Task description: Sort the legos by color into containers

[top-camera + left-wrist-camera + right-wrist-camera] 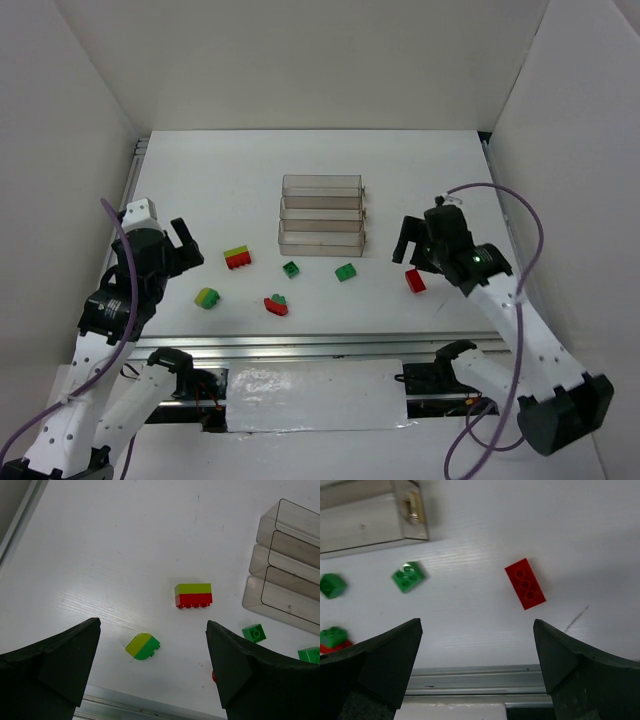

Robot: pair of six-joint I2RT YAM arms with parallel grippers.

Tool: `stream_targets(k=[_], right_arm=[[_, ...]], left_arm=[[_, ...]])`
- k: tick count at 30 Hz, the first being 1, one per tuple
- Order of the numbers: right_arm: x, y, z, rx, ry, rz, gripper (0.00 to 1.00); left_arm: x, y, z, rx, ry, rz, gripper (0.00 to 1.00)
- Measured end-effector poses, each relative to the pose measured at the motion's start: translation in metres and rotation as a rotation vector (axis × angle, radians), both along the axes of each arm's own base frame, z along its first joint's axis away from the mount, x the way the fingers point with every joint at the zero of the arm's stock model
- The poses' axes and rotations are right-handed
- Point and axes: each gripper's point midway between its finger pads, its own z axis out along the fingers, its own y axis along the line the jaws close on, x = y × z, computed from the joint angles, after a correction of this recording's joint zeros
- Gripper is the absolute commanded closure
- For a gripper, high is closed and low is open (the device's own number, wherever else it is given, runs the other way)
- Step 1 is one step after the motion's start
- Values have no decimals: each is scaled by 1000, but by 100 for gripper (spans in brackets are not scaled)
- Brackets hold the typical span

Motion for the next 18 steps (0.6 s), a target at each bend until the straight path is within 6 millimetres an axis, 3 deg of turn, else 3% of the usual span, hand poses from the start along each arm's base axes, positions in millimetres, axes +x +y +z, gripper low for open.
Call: stream_targets(k=[4, 9, 13, 18], right_arm=[[18, -3, -49, -138, 200, 13, 0], [32, -12, -95, -190, 377, 47, 1], [36, -29, -111, -156, 450, 25, 1], [37, -29, -127, -140, 517, 50, 3]], left_arm=[[0, -2, 0, -2, 1, -13, 1], [1, -5, 1, 2, -1, -38, 1], [2, -8, 3, -8, -13, -56, 1], [2, -11, 4, -7, -16, -81, 1]])
